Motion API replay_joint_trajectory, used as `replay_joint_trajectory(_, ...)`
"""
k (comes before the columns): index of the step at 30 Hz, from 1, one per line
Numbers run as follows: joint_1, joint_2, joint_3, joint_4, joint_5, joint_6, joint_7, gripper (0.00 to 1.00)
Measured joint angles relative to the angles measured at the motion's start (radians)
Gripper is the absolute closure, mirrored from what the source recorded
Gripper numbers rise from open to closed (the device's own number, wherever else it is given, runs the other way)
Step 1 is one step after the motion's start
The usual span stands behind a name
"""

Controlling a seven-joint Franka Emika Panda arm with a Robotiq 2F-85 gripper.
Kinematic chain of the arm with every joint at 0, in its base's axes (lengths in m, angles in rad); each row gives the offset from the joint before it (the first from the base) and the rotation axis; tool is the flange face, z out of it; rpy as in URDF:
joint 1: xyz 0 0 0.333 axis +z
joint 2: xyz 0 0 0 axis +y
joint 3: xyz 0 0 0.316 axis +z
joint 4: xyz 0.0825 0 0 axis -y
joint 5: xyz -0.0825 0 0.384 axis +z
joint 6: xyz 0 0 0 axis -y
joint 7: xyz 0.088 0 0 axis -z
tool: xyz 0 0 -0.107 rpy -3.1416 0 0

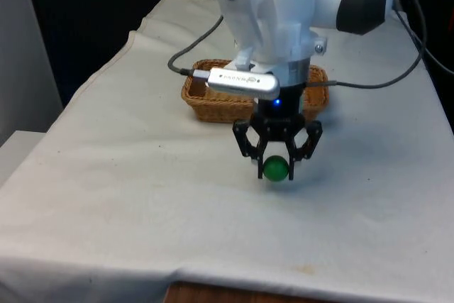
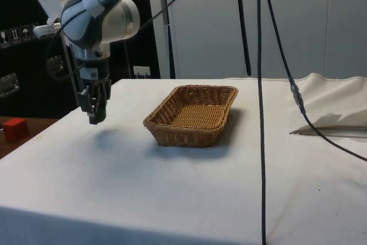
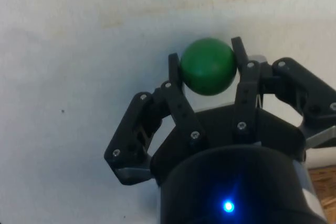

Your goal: Pick up the ball and place it into the basket.

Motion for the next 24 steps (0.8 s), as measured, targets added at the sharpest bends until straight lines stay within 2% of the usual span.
replay_joint_trajectory(3, 0.006, -0.022, -0.001, -0.024, -0.007, 0.0, 0.0, 1.0)
replay_joint_trajectory(9, 0.021, -0.105, -0.003, -0.103, -0.041, 0.0, 0.001, 1.0)
replay_joint_trajectory(16, 0.031, -0.173, -0.003, -0.169, -0.07, 0.0, 0.003, 1.0)
replay_joint_trajectory(24, 0.033, -0.241, -0.004, -0.23, -0.091, 0.0, 0.009, 1.0)
